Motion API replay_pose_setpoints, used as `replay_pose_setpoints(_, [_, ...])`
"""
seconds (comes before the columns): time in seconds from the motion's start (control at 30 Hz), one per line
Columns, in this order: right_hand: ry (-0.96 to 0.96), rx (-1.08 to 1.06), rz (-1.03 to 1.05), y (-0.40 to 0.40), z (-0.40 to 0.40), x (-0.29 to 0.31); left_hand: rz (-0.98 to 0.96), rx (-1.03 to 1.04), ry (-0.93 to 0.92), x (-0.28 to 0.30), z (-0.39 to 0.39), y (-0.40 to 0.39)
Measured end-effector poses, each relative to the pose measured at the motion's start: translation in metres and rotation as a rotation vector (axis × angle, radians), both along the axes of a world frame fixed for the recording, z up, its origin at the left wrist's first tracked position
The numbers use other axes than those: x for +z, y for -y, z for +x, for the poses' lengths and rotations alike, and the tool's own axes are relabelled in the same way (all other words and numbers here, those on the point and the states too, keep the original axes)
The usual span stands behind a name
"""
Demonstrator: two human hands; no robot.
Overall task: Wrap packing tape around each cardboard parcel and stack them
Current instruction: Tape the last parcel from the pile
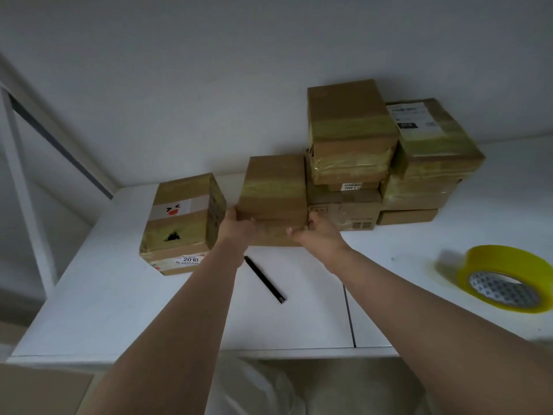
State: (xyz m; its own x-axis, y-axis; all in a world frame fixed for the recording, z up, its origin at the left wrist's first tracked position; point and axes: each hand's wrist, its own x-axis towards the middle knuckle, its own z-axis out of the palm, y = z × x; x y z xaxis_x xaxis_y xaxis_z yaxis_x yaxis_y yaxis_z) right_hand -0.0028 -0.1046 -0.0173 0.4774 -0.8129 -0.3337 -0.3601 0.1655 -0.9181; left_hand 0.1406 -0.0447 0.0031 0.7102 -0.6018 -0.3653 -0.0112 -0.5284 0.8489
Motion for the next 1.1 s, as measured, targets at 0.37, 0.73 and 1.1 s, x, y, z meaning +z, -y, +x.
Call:
replay_pose_setpoints(0.37, [-0.089,-0.183,-0.062,0.046,-0.054,-0.01,-0.103,-0.264,-0.005,-0.017,-0.053,0.048])
replay_pose_setpoints(0.73, [-0.066,-0.178,0.073,0.023,-0.037,-0.034,-0.034,-0.367,0.433,-0.017,-0.022,-0.002])
replay_pose_setpoints(1.1, [-0.094,0.057,0.091,-0.012,0.021,-0.031,0.316,0.191,0.768,-0.024,0.094,-0.069])
